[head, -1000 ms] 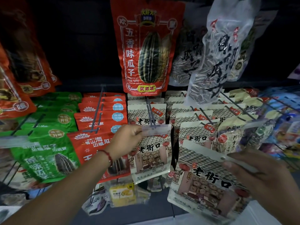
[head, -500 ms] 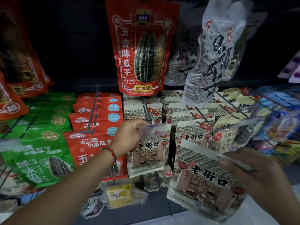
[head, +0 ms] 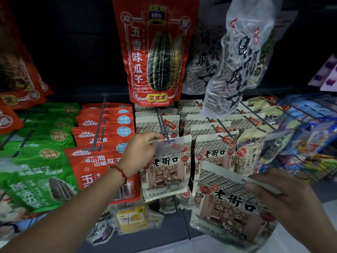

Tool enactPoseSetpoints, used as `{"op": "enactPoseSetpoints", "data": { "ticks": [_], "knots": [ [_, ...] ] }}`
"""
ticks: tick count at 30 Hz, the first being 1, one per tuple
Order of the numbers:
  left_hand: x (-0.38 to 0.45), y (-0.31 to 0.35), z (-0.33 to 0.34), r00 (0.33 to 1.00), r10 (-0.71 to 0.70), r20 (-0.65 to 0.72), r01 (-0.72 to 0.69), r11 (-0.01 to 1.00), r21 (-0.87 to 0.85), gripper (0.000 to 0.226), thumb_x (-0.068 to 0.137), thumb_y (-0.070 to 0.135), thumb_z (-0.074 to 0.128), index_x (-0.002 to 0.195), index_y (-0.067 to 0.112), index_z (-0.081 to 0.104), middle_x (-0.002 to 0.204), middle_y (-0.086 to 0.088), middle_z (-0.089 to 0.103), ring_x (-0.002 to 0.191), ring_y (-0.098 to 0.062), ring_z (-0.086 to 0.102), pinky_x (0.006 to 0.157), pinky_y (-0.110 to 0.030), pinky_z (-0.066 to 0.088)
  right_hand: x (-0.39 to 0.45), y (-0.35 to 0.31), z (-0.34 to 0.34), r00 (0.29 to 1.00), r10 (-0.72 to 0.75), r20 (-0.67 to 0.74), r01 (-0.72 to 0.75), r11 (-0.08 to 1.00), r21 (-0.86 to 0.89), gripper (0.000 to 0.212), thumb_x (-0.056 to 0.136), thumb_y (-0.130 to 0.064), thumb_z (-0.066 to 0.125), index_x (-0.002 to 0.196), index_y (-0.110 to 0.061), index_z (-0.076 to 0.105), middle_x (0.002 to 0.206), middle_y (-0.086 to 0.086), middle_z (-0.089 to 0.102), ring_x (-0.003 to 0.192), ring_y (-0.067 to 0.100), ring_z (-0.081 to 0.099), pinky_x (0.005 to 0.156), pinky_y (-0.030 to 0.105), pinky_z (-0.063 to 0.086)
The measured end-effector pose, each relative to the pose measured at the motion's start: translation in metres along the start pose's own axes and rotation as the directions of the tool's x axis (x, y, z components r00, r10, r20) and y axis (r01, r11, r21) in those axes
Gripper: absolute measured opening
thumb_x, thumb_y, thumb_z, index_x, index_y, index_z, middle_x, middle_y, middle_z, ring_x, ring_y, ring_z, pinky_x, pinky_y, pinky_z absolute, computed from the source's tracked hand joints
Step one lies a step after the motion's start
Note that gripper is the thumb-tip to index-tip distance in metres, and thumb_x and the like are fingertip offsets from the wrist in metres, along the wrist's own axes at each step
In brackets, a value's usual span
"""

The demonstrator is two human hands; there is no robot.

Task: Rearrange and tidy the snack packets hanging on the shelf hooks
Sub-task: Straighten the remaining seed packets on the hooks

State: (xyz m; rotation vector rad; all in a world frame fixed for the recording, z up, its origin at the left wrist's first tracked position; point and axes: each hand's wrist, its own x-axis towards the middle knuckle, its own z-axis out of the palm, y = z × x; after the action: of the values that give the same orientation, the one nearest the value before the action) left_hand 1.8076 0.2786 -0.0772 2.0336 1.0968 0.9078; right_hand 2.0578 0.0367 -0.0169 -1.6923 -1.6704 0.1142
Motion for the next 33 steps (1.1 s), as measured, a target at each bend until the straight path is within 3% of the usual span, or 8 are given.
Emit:
{"op": "enactPoseSetpoints", "data": {
  "ticks": [3,13,16,21,23,26,30,33],
  "knots": [
    [0.004,0.001,-0.001,0.999,-0.035,0.010,0.035,0.999,-0.003,0.030,0.086,-0.002,0.064,0.099,0.024,0.074,0.089,0.014,0.070,0.042,-0.017,0.052,0.035,-0.026,0.036,0.003,-0.002,0.001,1.000,-0.007,0.009,0.007,0.999,0.032,0.014,0.080,-0.056,0.058,0.093,-0.060,0.064,0.078,-0.012,0.060,0.071,0.005,0.057,0.057,0.015,0.039],
    [0.012,-0.003,0.004,0.997,-0.076,-0.031,0.075,0.997,-0.021,0.020,0.090,0.007,0.067,0.095,0.025,0.073,0.095,0.006,0.070,0.037,-0.001,0.044,0.035,-0.018,0.028,0.008,0.002,0.012,1.000,-0.006,0.026,0.006,1.000,0.018,0.018,0.079,-0.059,0.055,0.086,-0.048,0.067,0.082,-0.016,0.063,0.075,0.003,0.059,0.060,0.015,0.040],
    [0.015,0.001,0.002,0.998,0.022,-0.058,-0.010,0.978,0.209,0.012,0.096,0.019,0.060,0.099,0.022,0.071,0.086,0.009,0.067,0.048,-0.007,0.052,0.038,-0.014,0.031,0.009,0.003,0.015,1.000,0.003,0.026,-0.004,1.000,0.026,0.019,0.078,-0.059,0.056,0.087,-0.048,0.068,0.084,-0.017,0.064,0.077,0.003,0.060,0.058,0.018,0.042],
    [0.022,-0.017,-0.002,0.932,0.362,-0.030,-0.292,0.796,0.530,0.024,0.097,0.031,0.051,0.091,0.020,0.070,0.071,0.008,0.065,0.069,-0.016,0.051,0.072,-0.038,0.045,0.010,0.006,0.018,0.999,0.033,0.043,-0.034,0.999,0.006,0.012,0.086,-0.051,0.065,0.087,-0.040,0.072,0.083,-0.022,0.063,0.077,0.000,0.059,0.060,0.016,0.041],
    [0.022,-0.024,-0.003,0.899,0.438,-0.020,-0.346,0.738,0.579,0.011,0.089,0.014,0.065,0.096,0.017,0.072,0.079,0.006,0.070,0.076,-0.019,0.055,0.072,-0.036,0.040,0.011,0.008,0.020,0.998,0.035,0.053,-0.036,0.999,0.021,0.009,0.083,-0.033,0.071,0.086,-0.042,0.069,0.081,-0.025,0.062,0.076,-0.002,0.057,0.062,0.011,0.040],
    [0.015,-0.025,-0.002,0.884,0.467,0.032,-0.366,0.647,0.669,0.051,0.068,-0.008,0.073,0.115,0.011,0.070,0.098,0.000,0.071,0.095,-0.024,0.058,0.082,-0.035,0.037,0.015,0.008,0.022,0.999,0.028,0.043,-0.030,0.999,0.033,0.019,0.078,-0.029,0.068,0.085,-0.047,0.065,0.083,-0.022,0.062,0.075,0.001,0.058,0.061,0.008,0.038],
    [-0.010,-0.034,-0.003,0.898,0.424,0.115,-0.344,0.516,0.784,0.065,0.078,0.008,0.071,0.139,0.005,0.051,0.142,-0.016,0.050,0.135,-0.036,0.039,0.116,-0.050,0.022,0.018,0.014,0.025,0.997,0.055,0.050,-0.059,0.996,0.066,0.014,0.079,-0.032,0.066,0.081,-0.046,0.064,0.081,-0.019,0.062,0.072,0.004,0.058,0.054,0.008,0.036],
    [-0.041,-0.043,-0.007,0.903,0.402,0.153,-0.347,0.472,0.810,0.056,0.096,0.025,0.053,0.146,0.003,0.039,0.155,-0.018,0.033,0.146,-0.036,0.022,0.119,-0.055,0.017,0.021,0.022,0.028,0.996,0.071,0.055,-0.075,0.994,0.082,0.021,0.082,-0.027,0.070,0.080,-0.048,0.064,0.079,-0.014,0.062,0.068,0.008,0.057,0.052,0.011,0.035]
  ]
}}
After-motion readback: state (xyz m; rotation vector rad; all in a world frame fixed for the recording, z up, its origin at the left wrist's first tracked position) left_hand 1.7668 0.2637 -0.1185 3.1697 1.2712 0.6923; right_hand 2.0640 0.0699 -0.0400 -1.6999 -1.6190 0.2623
